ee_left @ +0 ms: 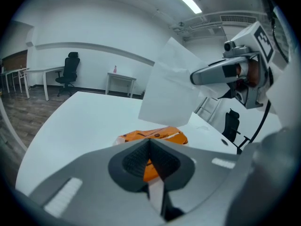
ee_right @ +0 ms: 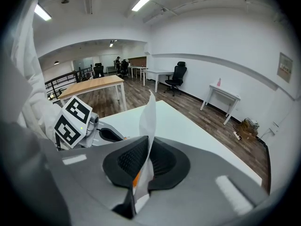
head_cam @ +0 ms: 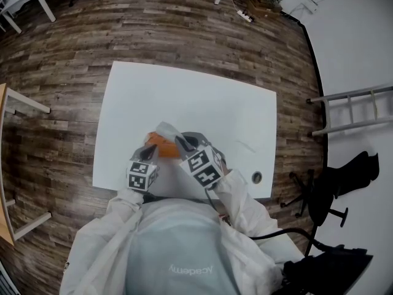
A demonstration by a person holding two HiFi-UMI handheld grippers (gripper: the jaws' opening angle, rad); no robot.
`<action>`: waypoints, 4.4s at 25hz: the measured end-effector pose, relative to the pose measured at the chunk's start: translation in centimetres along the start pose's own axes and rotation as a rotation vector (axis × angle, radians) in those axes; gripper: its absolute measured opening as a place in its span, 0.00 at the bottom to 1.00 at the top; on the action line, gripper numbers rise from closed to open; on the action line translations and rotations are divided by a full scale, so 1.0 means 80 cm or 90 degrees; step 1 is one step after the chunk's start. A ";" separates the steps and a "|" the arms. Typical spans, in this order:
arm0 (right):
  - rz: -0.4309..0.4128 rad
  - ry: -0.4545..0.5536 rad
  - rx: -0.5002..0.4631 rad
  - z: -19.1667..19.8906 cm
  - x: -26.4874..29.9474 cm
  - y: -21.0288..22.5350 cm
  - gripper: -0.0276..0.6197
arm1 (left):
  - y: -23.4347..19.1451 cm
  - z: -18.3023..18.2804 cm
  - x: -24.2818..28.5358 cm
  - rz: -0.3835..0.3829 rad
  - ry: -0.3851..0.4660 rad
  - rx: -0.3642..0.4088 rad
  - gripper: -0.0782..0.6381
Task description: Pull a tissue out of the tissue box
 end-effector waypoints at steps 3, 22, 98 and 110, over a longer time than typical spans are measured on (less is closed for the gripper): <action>0.011 0.002 0.010 0.007 -0.007 0.005 0.05 | 0.003 -0.003 -0.004 -0.002 0.005 -0.004 0.11; 0.050 0.055 0.049 0.031 -0.026 0.019 0.05 | 0.022 -0.047 -0.065 -0.032 0.082 0.001 0.11; 0.496 0.165 0.216 0.070 -0.264 -0.260 0.05 | 0.053 0.059 -0.385 0.060 0.235 0.179 0.11; 0.461 0.161 0.256 0.088 -0.262 -0.267 0.05 | 0.072 0.069 -0.387 0.057 0.209 0.181 0.11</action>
Point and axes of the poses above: the fingertips, and each gripper's own axes: x forward along the fingers, y to its right, z out of its underside, the point moved 4 cm from there along -x, backward along the fingers, and after that the axes turned 15 degrees about -x, right-handed, at the moved point
